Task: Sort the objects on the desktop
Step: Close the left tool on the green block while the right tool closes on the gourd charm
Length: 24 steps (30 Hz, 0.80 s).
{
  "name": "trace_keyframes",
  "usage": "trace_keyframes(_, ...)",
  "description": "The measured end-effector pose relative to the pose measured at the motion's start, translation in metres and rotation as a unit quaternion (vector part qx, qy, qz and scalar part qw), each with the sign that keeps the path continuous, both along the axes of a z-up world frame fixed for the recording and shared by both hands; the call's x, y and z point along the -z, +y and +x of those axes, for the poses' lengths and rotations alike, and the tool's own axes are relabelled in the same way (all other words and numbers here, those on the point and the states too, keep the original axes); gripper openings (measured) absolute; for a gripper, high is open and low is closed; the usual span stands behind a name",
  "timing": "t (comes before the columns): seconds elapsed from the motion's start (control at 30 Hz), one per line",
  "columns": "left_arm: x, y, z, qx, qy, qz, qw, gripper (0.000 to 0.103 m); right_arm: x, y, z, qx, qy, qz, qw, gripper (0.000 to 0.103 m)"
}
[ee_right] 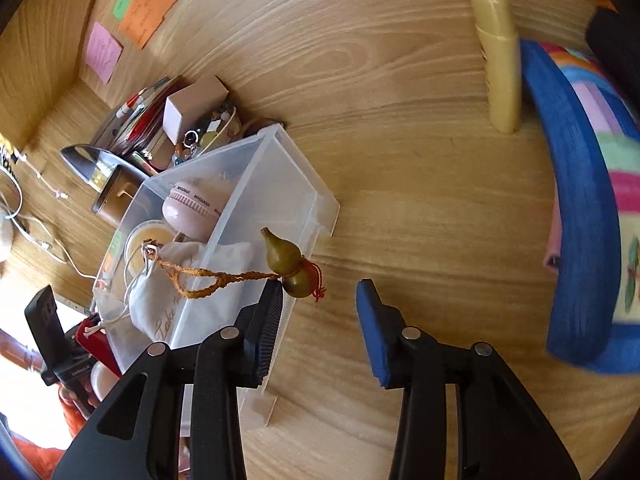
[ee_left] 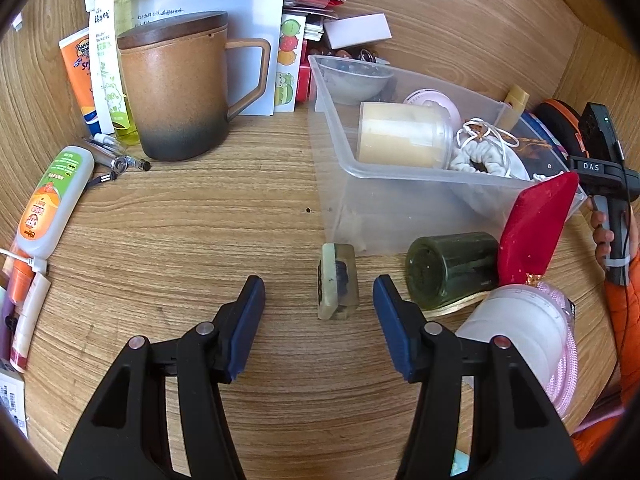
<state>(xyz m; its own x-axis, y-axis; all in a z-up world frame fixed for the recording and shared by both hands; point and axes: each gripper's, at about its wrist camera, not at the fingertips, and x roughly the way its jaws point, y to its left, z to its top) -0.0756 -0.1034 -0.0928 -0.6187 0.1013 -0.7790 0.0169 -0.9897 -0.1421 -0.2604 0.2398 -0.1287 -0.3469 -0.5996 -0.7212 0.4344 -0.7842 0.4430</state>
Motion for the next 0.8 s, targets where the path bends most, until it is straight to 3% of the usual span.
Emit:
trace_keyframes(0.13, 0.001, -0.003, -0.001, -0.003, -0.002, -0.002, 1.0, 0.05, -0.008, -0.004, 0.002, -0.009, 0.048, 0.021, 0.999, 0.034)
trace_keyframes(0.37, 0.004, 0.005, -0.004, -0.002, 0.001, -0.03, 0.9996, 0.044, -0.013, -0.013, 0.003, -0.016, 0.075, 0.043, 0.996, 0.017)
trace_keyframes(0.67, 0.007, 0.015, -0.003, -0.009, 0.004, -0.08, 0.9968, 0.015, -0.021, -0.015, 0.002, 0.002, 0.097, 0.066, 0.993, 0.017)
trace_keyframes(0.8, 0.006, 0.006, -0.002, -0.026, 0.007, -0.058, 0.9979, 0.015, -0.028, -0.015, 0.006, 0.008, 0.101, 0.081, 0.992, 0.017)
